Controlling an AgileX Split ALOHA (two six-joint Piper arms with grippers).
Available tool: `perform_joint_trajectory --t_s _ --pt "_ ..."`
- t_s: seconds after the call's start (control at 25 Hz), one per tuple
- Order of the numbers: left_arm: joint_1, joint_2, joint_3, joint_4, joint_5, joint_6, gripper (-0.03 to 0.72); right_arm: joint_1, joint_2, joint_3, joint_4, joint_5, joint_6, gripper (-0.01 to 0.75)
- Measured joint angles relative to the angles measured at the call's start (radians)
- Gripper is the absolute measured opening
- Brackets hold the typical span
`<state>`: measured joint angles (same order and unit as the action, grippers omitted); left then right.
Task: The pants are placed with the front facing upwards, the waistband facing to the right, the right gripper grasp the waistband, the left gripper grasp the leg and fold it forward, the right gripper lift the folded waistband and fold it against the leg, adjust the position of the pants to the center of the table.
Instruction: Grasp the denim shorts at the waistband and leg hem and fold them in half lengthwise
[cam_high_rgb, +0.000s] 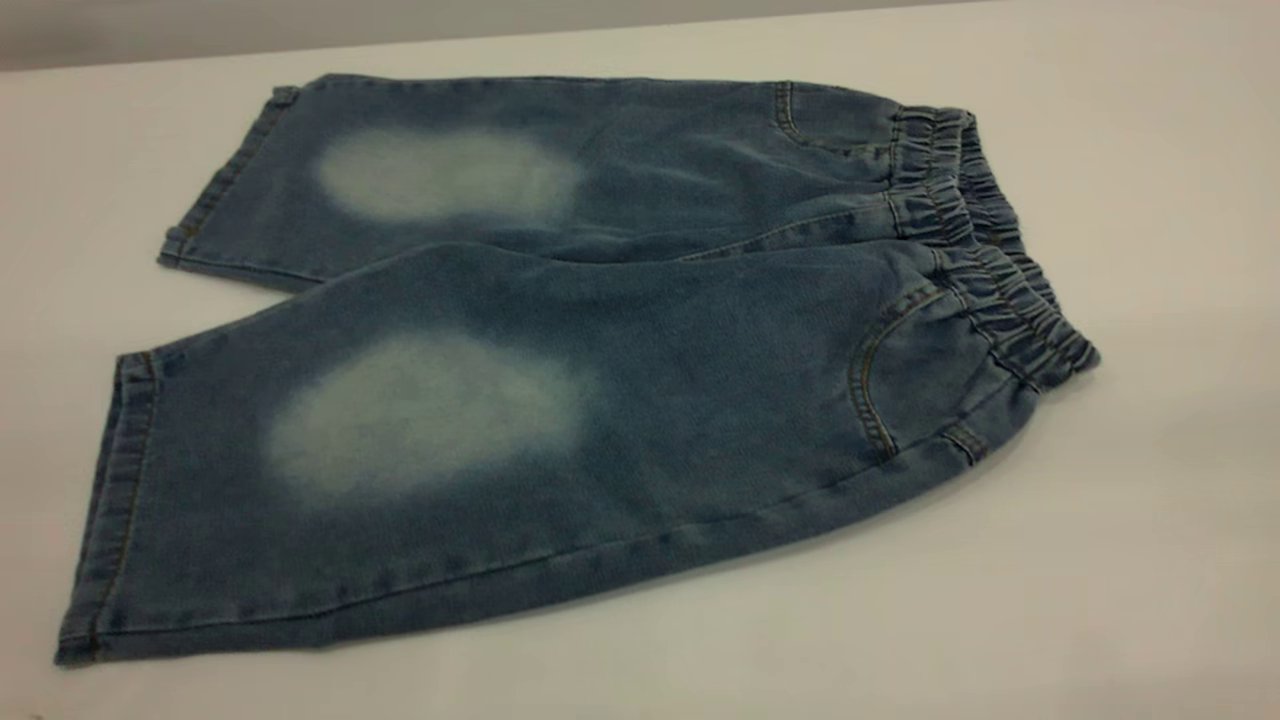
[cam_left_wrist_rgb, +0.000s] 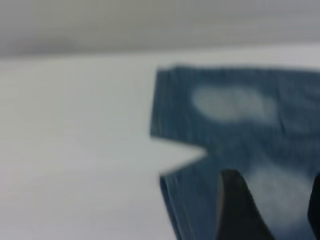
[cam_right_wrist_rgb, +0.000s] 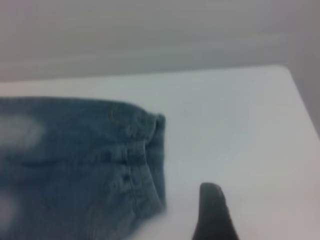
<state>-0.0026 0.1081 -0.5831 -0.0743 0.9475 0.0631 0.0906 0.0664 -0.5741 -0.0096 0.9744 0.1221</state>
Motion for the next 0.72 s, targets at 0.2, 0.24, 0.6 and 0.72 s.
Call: perform_joint_trajectory --t_s 0.2,0.24,0.6,0.72 --pt "0.0 0.195 -0.111 -0.009 -0.141 -0.013 0.325 0.0 0.192 -0.116 0.0 -0.104 -0.001 0.398" --pt "0.0 0.246 -0.141 -0.009 -0.155 -0.027 0.325 0.0 0.229 -0.144 0.003 -0.123 -0.001 0.398" --pt "0.0 0.729 -0.421 -0.014 -0.182 -0.032 0.325 0.0 0.627 -0.33 0.01 -0.201 -0.001 0.398" --pt "0.0 0.877 -0.486 -0.015 -0.205 -0.032 0.325 0.0 0.734 -0.332 0.017 -0.207 -0.001 0.398"
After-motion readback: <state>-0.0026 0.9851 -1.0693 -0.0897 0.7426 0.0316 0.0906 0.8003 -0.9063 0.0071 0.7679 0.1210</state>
